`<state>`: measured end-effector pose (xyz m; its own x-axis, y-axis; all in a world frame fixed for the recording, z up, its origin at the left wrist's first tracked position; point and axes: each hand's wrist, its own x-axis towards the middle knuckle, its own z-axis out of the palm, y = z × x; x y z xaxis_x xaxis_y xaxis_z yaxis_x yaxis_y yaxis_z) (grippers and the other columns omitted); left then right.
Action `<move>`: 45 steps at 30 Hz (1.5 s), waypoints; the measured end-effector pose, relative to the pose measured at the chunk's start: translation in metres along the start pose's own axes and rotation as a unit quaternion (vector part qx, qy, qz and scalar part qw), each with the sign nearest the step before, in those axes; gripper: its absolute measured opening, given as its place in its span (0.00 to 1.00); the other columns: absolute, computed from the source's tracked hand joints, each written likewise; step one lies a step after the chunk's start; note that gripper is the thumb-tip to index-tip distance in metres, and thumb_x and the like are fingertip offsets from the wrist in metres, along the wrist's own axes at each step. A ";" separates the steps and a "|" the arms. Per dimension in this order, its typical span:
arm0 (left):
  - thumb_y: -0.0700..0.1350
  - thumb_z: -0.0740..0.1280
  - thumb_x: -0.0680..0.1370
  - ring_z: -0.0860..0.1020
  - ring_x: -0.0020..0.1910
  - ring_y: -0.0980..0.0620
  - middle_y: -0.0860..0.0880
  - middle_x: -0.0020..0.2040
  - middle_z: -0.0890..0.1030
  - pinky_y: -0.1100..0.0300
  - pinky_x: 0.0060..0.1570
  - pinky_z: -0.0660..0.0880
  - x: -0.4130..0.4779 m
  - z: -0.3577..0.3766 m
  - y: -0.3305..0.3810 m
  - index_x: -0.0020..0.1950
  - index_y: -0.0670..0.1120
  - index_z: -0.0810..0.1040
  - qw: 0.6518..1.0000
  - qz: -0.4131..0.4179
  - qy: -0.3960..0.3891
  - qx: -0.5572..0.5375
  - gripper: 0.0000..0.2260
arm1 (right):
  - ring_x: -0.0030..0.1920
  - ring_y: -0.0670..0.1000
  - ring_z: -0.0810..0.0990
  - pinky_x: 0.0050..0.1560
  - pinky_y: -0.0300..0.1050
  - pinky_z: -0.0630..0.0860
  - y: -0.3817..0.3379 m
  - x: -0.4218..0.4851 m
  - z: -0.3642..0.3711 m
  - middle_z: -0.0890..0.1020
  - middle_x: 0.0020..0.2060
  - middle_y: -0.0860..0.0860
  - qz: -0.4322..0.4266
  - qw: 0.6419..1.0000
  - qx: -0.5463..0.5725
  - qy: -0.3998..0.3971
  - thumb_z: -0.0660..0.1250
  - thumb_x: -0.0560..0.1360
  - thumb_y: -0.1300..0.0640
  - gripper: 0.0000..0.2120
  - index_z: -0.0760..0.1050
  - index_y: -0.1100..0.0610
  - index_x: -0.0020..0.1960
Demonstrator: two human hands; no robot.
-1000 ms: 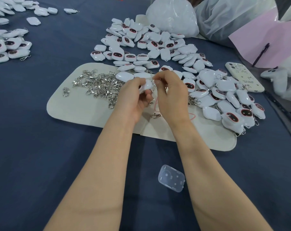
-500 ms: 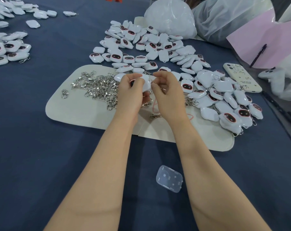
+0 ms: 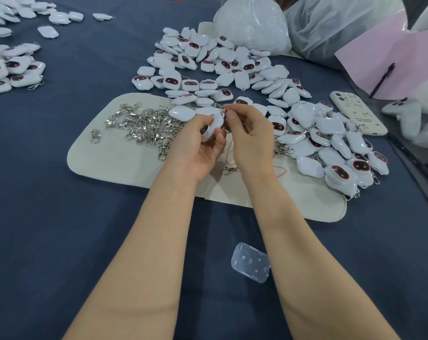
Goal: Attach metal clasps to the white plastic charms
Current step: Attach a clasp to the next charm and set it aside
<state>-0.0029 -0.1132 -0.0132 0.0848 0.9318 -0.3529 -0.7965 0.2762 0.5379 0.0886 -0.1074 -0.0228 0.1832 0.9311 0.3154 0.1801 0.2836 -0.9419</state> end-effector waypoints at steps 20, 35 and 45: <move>0.39 0.59 0.78 0.74 0.26 0.54 0.50 0.38 0.76 0.60 0.31 0.72 0.001 -0.002 -0.005 0.44 0.52 0.74 0.895 0.243 0.095 0.361 0.09 | 0.48 0.41 0.75 0.49 0.29 0.68 0.004 0.001 -0.009 0.81 0.50 0.48 -0.052 0.984 -0.161 -0.046 0.61 0.79 0.60 0.10 0.78 0.57 0.57; 0.43 0.56 0.81 0.77 0.32 0.57 0.53 0.43 0.74 0.64 0.33 0.74 -0.002 -0.002 -0.001 0.46 0.51 0.70 0.943 0.239 0.157 0.173 0.06 | 0.45 0.46 0.81 0.46 0.39 0.77 0.002 0.025 -0.050 0.81 0.51 0.53 0.105 0.963 0.057 0.240 0.62 0.76 0.59 0.11 0.70 0.55 0.59; 0.40 0.57 0.80 0.75 0.31 0.59 0.53 0.42 0.75 0.66 0.30 0.73 0.002 -0.002 -0.003 0.45 0.48 0.72 0.934 0.268 0.183 0.147 0.07 | 0.63 0.53 0.72 0.61 0.42 0.66 0.013 0.035 -0.006 0.75 0.63 0.53 -0.007 0.944 -0.329 -0.015 0.56 0.79 0.61 0.16 0.69 0.57 0.66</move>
<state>-0.0015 -0.1128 -0.0165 -0.5318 0.8272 -0.1816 -0.4618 -0.1035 0.8809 0.1027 -0.0727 -0.0237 0.1505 0.9371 0.3150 0.7461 0.1014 -0.6581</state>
